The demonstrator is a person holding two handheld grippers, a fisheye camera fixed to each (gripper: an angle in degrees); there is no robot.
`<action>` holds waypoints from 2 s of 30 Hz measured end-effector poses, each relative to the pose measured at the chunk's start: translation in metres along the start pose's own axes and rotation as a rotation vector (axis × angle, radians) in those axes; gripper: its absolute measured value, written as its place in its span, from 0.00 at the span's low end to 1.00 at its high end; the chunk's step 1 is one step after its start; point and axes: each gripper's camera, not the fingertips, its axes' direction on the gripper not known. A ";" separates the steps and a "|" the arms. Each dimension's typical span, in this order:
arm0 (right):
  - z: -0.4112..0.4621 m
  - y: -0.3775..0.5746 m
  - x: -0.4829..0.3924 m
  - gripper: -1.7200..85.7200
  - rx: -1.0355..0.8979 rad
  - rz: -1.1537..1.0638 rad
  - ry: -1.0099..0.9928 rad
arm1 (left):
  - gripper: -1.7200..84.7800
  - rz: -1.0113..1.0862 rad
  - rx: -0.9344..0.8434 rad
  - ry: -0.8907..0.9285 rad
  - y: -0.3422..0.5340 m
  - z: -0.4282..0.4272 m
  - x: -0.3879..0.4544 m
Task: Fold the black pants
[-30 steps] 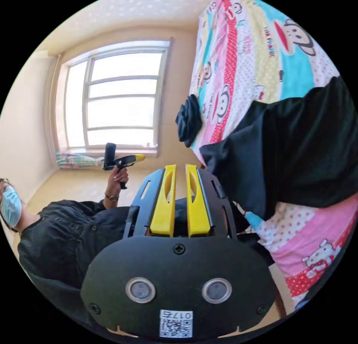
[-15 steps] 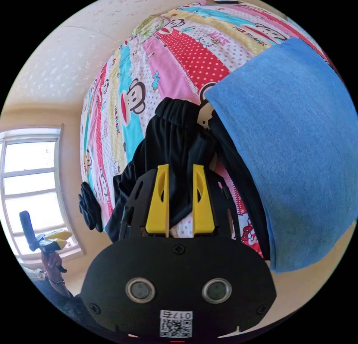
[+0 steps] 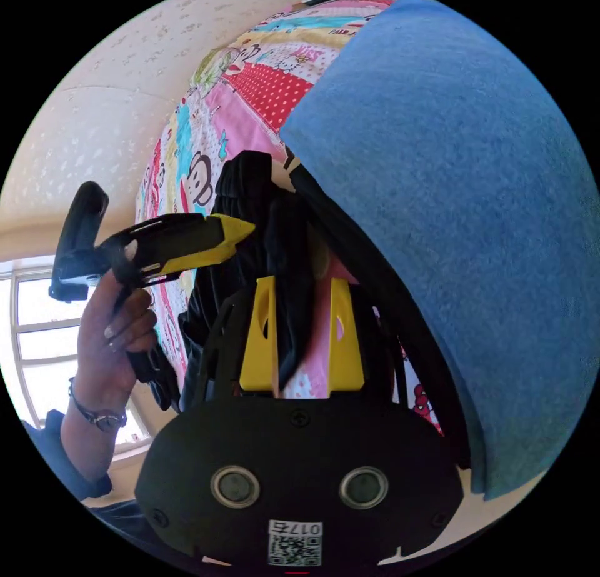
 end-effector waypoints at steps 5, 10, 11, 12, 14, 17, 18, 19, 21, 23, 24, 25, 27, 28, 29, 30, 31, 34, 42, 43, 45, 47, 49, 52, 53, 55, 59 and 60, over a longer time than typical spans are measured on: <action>0.023 0.009 0.014 0.09 -0.030 -0.034 -0.027 | 0.10 0.011 0.045 0.035 0.009 0.014 0.007; -0.009 0.040 -0.007 0.06 0.014 -0.138 -0.066 | 0.03 -0.039 0.254 0.134 0.076 -0.062 -0.017; -0.024 0.050 -0.019 0.05 0.027 -0.171 -0.082 | 0.03 -0.052 0.282 0.123 0.088 -0.074 -0.020; -0.041 0.061 -0.034 0.05 0.037 -0.213 -0.096 | 0.03 -0.075 0.339 0.112 0.112 -0.100 -0.027; -0.069 0.078 -0.061 0.05 0.064 -0.288 -0.115 | 0.02 -0.100 0.439 0.132 0.153 -0.141 -0.036; -0.119 0.107 -0.104 0.04 0.142 -0.377 -0.186 | 0.02 -0.148 0.622 0.108 0.235 -0.213 -0.040; -0.138 0.118 -0.123 0.04 0.177 -0.421 -0.230 | 0.02 -0.153 0.700 0.090 0.268 -0.241 -0.035; -0.149 0.123 -0.134 0.04 0.196 -0.451 -0.248 | 0.02 -0.165 0.784 0.073 0.304 -0.268 -0.028; -0.194 0.146 -0.178 0.04 0.272 -0.599 -0.288 | 0.02 -0.219 0.923 0.081 0.361 -0.303 -0.018; -0.234 0.168 -0.209 0.04 0.353 -0.696 -0.322 | 0.02 -0.254 1.069 0.179 0.416 -0.330 -0.012; -0.261 0.185 -0.226 0.04 0.413 -0.745 -0.351 | 0.02 -0.259 1.167 0.234 0.453 -0.346 -0.005; -0.275 0.194 -0.234 0.04 0.443 -0.768 -0.368 | 0.02 -0.263 1.257 0.264 0.488 -0.361 0.003; -0.329 0.230 -0.261 0.04 0.552 -0.849 -0.436 | 0.02 -0.254 1.368 0.269 0.535 -0.383 0.021; -0.344 0.241 -0.268 0.04 0.580 -0.873 -0.453 | 0.01 -0.220 1.438 0.253 0.563 -0.397 0.037; -0.370 0.262 -0.279 0.04 0.635 -0.926 -0.480 | 0.01 -0.197 1.475 0.243 0.577 -0.404 0.045; -0.395 0.285 -0.288 0.04 0.695 -0.981 -0.503 | 0.01 -0.144 1.553 0.230 0.604 -0.417 0.063; -0.407 0.296 -0.292 0.04 0.724 -1.005 -0.515 | 0.01 -0.080 1.630 0.230 0.628 -0.427 0.080; -0.460 0.349 -0.300 0.04 0.867 -1.089 -0.587 | 0.01 0.063 1.796 0.224 0.682 -0.444 0.126; -0.552 0.446 -0.305 0.04 1.086 -1.252 -0.864 | 0.02 0.369 2.080 0.244 0.786 -0.472 0.204; -0.557 0.451 -0.306 0.04 1.103 -1.259 -0.879 | 0.02 0.418 2.107 0.224 0.798 -0.478 0.215; -0.578 0.468 -0.311 0.04 1.181 -1.269 -0.903 | 0.02 0.499 2.143 0.194 0.811 -0.487 0.229; -0.594 0.475 -0.315 0.04 1.206 -1.280 -0.931 | 0.02 0.560 2.153 0.196 0.820 -0.497 0.237; -0.604 0.479 -0.322 0.04 1.230 -1.290 -0.908 | 0.02 0.565 2.155 0.136 0.825 -0.509 0.244; -0.599 0.472 -0.345 0.04 1.263 -1.223 -0.750 | 0.02 0.443 2.141 0.091 0.805 -0.517 0.232; -0.589 0.461 -0.358 0.04 1.256 -1.185 -0.682 | 0.02 0.412 2.133 0.086 0.797 -0.519 0.227; -0.568 0.432 -0.383 0.04 1.230 -1.129 -0.548 | 0.02 0.289 2.067 0.100 0.751 -0.535 0.195; -0.499 0.284 -0.478 0.04 1.029 -1.015 -0.209 | 0.03 0.075 1.874 0.164 0.616 -0.593 0.116; -0.473 0.220 -0.508 0.04 0.954 -0.974 -0.159 | 0.04 -0.022 1.778 0.141 0.553 -0.614 0.082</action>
